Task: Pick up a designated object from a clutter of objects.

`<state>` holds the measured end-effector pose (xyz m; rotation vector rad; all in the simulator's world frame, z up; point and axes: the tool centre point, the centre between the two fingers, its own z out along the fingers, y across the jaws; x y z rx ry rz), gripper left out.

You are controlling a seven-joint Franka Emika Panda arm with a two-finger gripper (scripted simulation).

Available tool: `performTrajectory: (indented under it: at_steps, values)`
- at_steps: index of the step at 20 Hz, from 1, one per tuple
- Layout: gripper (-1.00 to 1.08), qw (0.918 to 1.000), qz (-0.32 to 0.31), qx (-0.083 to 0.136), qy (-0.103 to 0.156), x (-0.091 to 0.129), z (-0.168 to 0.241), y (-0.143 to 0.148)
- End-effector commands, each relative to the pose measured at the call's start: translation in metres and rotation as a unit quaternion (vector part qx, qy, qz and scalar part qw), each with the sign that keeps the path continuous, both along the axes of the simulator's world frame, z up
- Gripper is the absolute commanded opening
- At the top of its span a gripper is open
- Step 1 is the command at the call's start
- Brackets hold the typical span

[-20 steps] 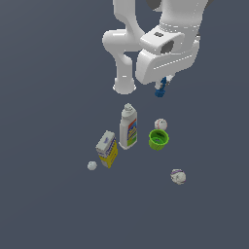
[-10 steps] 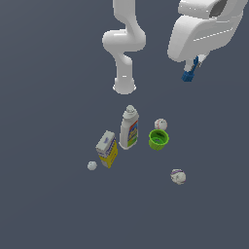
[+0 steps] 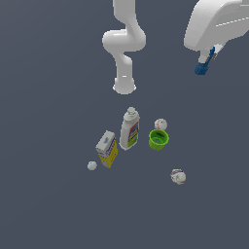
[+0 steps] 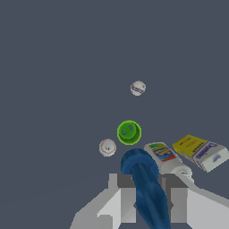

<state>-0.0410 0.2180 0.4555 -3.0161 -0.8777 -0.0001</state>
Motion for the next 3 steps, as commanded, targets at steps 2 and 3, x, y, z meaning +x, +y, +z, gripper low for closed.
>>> performTrajectory:
  at_steps: [2,3]
  values:
    - [-1.0,1.0,0.0,0.0,0.0,0.001,0.0023,0.0021]
    - [-1.0,1.0,0.0,0.0,0.0,0.0011,0.0024,0.0021]
